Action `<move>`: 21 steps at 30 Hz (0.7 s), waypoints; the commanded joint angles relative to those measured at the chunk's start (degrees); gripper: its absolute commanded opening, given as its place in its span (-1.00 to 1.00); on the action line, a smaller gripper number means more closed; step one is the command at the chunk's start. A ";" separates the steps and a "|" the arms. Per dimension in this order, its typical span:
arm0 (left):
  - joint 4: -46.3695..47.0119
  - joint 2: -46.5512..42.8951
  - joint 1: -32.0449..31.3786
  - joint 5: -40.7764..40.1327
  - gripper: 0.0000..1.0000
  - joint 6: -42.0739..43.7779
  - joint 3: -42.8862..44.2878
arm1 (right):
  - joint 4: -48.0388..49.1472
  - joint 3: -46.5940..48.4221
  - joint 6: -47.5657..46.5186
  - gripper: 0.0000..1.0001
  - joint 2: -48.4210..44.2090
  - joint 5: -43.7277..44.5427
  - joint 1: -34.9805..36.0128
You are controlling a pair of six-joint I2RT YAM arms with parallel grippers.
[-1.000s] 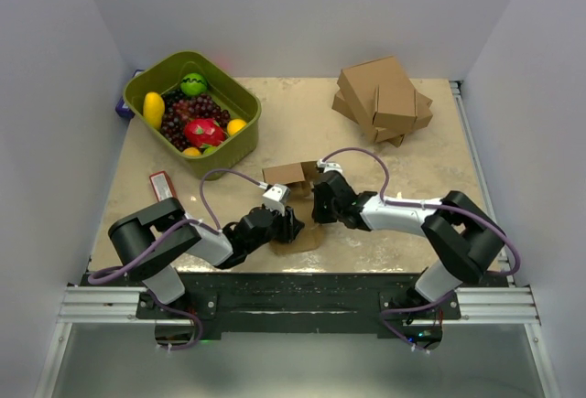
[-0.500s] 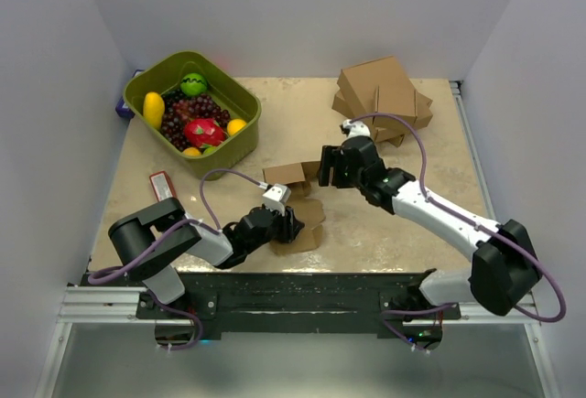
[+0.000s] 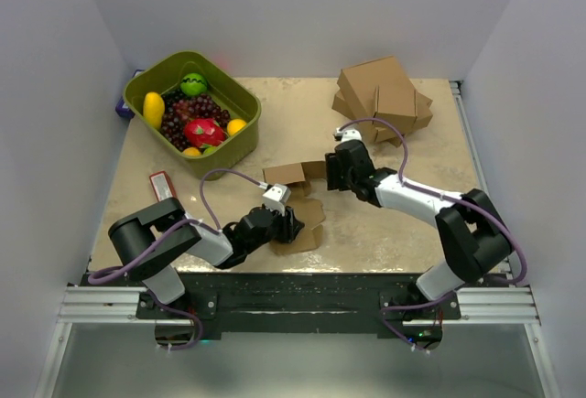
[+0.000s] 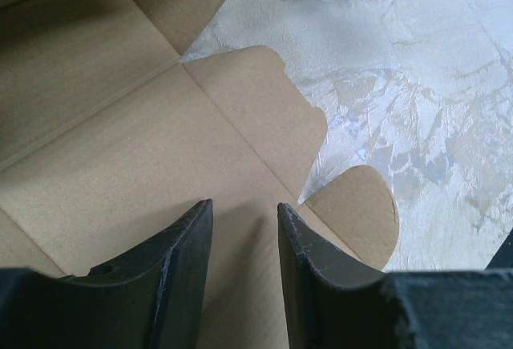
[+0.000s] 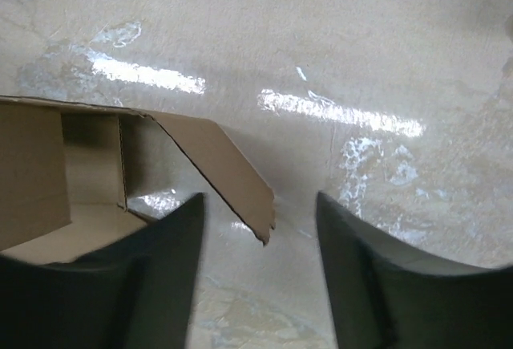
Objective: Fold the paper box
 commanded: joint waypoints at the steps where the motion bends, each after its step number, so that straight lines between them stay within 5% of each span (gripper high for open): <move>1: -9.35 2.73 -0.37 0.80 -0.14 -0.47 -0.85 | 8.27 0.40 -3.95 -0.23 1.60 -0.91 -0.19; 3: -9.70 2.82 -0.37 0.71 -0.14 -0.47 -0.50 | 7.74 0.85 -4.13 -0.54 2.22 -2.32 -0.19; 9: -11.54 3.96 -0.37 0.53 -0.14 -0.82 0.73 | 3.44 1.46 -4.48 -0.89 -0.50 -6.02 -0.10; 21: -12.69 5.81 -0.37 1.06 -0.16 -0.21 2.93 | -8.34 6.20 -1.32 -0.98 -1.92 -9.98 4.56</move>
